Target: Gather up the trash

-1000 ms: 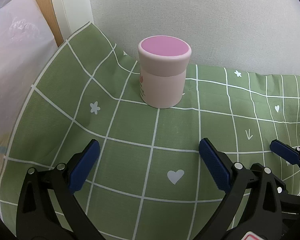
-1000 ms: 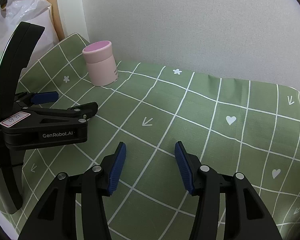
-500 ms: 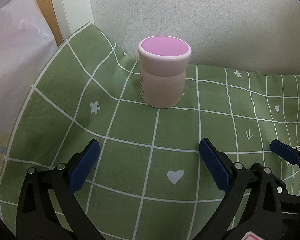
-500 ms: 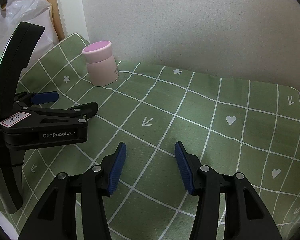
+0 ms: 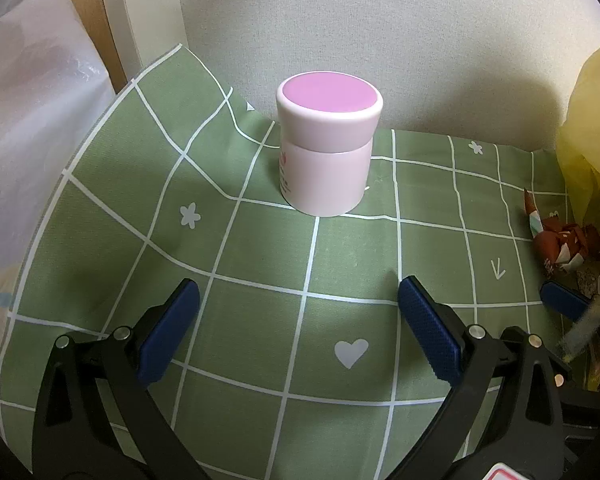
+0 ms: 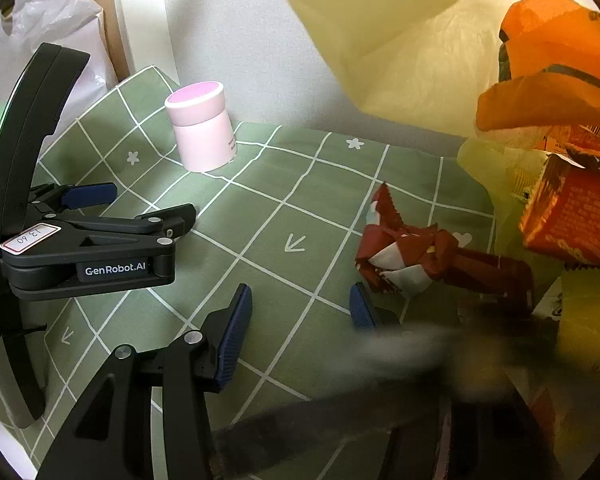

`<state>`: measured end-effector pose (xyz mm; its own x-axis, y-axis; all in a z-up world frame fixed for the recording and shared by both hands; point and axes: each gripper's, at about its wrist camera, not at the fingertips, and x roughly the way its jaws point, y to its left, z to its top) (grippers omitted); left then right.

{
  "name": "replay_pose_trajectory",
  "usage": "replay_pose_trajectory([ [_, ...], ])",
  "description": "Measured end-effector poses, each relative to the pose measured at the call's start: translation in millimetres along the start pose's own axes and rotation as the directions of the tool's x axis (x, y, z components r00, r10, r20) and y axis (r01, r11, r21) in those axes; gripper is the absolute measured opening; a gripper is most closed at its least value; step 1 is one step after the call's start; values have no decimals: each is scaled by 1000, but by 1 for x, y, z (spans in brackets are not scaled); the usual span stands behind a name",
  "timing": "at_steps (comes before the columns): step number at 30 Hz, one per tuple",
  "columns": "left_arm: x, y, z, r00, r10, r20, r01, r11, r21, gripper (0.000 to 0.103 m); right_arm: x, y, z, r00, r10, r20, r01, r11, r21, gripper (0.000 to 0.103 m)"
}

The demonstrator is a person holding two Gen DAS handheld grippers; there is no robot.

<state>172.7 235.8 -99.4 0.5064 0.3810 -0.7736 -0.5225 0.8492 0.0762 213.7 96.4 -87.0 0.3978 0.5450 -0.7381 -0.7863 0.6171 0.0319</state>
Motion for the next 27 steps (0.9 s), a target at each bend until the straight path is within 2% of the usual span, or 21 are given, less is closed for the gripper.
replay_pose_trajectory([
  [27, 5, 0, 6, 1000, 8, -1, -8, 1000, -14, 95, 0, 0, 0, 1000, 0, 0, 0, 1000, 0, 48],
])
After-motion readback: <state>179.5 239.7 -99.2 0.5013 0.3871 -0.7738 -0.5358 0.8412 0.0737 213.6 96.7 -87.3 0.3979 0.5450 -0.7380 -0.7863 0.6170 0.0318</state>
